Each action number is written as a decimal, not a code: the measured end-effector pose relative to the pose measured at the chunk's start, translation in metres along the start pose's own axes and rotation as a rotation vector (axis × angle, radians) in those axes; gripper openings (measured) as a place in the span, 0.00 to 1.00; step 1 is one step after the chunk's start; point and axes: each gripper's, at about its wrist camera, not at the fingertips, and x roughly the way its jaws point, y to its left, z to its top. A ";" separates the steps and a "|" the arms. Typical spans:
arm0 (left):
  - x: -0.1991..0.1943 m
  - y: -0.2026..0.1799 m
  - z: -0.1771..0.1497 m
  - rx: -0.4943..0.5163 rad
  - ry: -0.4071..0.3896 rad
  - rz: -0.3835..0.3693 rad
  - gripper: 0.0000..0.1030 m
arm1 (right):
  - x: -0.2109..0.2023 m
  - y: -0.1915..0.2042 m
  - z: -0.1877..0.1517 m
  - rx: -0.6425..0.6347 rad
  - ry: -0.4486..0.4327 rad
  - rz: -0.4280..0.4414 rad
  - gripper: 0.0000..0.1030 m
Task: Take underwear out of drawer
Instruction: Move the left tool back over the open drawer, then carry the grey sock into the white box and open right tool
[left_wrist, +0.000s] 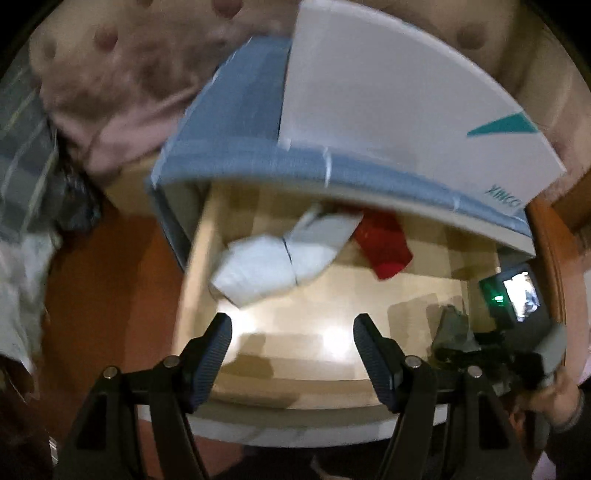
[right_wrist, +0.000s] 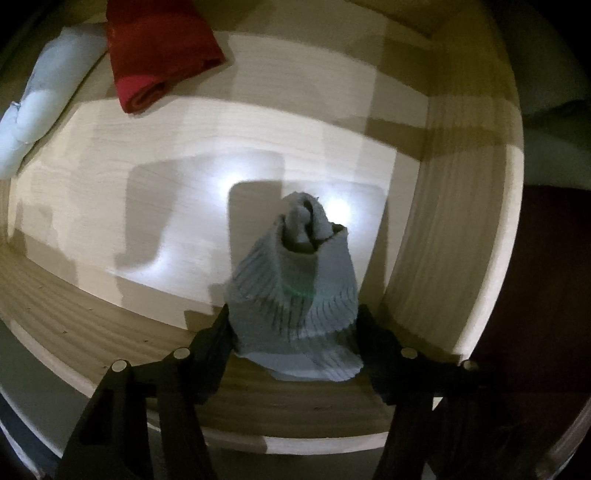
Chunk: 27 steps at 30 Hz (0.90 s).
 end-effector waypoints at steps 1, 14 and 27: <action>0.005 0.000 -0.003 -0.017 0.009 0.000 0.68 | 0.000 -0.002 -0.002 0.000 -0.007 0.004 0.55; 0.019 -0.005 -0.025 0.011 -0.116 0.083 0.68 | -0.031 -0.012 -0.023 0.024 -0.209 0.095 0.45; 0.015 0.007 -0.026 -0.065 -0.142 0.058 0.68 | -0.158 -0.021 -0.076 -0.036 -0.630 0.243 0.43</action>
